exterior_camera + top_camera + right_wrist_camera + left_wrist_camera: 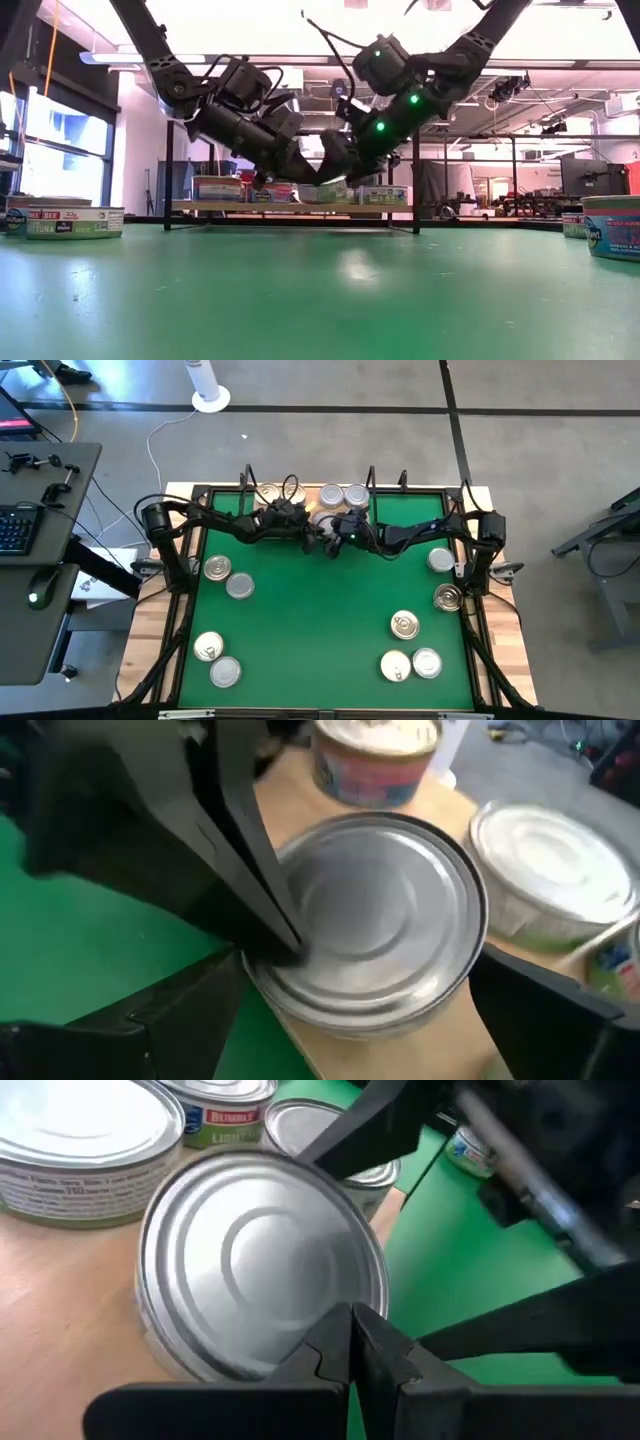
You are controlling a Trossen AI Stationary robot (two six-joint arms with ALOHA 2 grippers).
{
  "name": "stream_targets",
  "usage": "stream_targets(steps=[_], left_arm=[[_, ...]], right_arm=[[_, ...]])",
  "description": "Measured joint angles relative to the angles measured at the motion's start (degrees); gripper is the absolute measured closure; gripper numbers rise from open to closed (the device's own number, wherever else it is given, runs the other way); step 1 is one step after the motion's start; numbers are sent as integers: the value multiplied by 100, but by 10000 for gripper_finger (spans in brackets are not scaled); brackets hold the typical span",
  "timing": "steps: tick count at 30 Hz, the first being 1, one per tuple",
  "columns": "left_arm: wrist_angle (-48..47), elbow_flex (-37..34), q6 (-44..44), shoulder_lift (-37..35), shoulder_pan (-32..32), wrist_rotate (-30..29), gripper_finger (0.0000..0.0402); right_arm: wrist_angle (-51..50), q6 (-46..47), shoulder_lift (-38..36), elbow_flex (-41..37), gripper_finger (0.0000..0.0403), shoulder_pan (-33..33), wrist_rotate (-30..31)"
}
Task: Stack canned seafood by type on shelf
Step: Put the green tuna can on the shelf and align with the other green tuna can
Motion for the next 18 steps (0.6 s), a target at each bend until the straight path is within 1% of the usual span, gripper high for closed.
stream_targets(steps=[3,5,10,18], left_arm=[[-68,-1,6,10,12,-56,401],[-279,-51,42,63,26,-150,401],[-317,-35,8,53,29,-245,402],[-318,-36,3,-134,-99,-139,401]], right_arm=[[25,-7,-171,17,31,28,-58],[-12,-1,-309,21,31,47,-151],[-234,-6,-581,22,30,89,-210],[-753,6,-879,15,29,118,-205]])
